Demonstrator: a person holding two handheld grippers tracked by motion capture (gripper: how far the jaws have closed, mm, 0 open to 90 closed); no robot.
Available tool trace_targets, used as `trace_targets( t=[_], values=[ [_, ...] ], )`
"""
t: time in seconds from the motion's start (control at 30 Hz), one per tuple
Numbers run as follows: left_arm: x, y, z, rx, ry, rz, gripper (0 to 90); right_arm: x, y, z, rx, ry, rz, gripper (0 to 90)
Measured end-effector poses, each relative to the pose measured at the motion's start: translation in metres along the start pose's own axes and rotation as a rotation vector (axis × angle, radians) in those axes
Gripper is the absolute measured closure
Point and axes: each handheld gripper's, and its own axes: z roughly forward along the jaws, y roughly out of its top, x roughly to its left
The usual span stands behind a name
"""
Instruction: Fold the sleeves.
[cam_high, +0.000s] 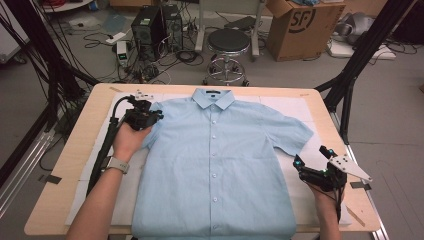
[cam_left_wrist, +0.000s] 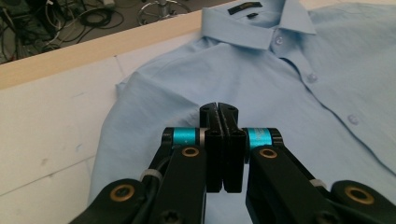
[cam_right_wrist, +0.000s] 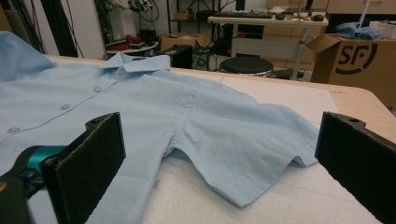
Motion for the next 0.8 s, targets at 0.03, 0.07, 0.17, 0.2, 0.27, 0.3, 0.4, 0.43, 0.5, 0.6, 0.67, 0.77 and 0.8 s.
trace_targets(
  t=[0.03,0.07,0.17,0.2,0.27,0.3,0.4,0.43,0.5,0.6,0.67,0.77,0.8],
  values=[
    [-0.002,0.001,0.001,0.000,-0.003,0.000,89.4,0.000,0.000,0.000,0.000,0.000,0.003,0.3],
    [-0.004,0.002,0.003,0.001,-0.008,0.001,89.4,0.000,0.000,0.000,0.000,0.000,0.004,0.3],
    [-0.010,0.004,0.009,-0.002,-0.023,-0.016,89.4,0.000,0.000,0.000,-0.001,0.001,0.004,0.4],
    [-0.012,0.005,0.011,0.000,-0.028,-0.023,89.4,0.000,0.000,0.000,-0.001,0.001,0.004,0.3],
    [-0.019,0.005,0.019,0.010,-0.037,-0.029,89.4,0.000,0.000,0.000,-0.001,0.003,0.004,0.3],
    [-0.019,0.005,0.019,0.010,-0.037,-0.029,89.3,0.000,0.000,0.001,0.000,0.003,0.003,0.3],
    [-0.026,0.004,0.028,0.010,-0.056,-0.040,89.4,0.000,0.000,0.001,0.001,0.003,0.005,0.3],
    [-0.029,0.004,0.030,0.015,-0.059,-0.039,89.4,-0.001,0.000,0.000,0.001,0.003,0.006,0.3],
    [-0.033,0.003,0.036,0.021,-0.064,-0.035,89.4,-0.001,0.000,0.000,0.001,0.004,0.006,0.3],
    [-0.041,0.002,0.045,0.034,-0.068,-0.022,89.3,-0.001,0.000,0.000,0.000,0.004,0.008,0.3],
    [-0.045,0.001,0.052,0.043,-0.078,-0.025,89.3,-0.001,0.000,0.001,0.002,0.004,0.011,0.3],
    [-0.051,0.001,0.060,0.056,-0.090,-0.046,89.3,-0.002,-0.001,0.001,0.005,0.004,0.009,0.3],
    [-0.054,0.001,0.063,0.056,-0.093,-0.047,89.3,-0.002,-0.001,0.001,0.007,0.004,0.012,0.3]
  ],
)
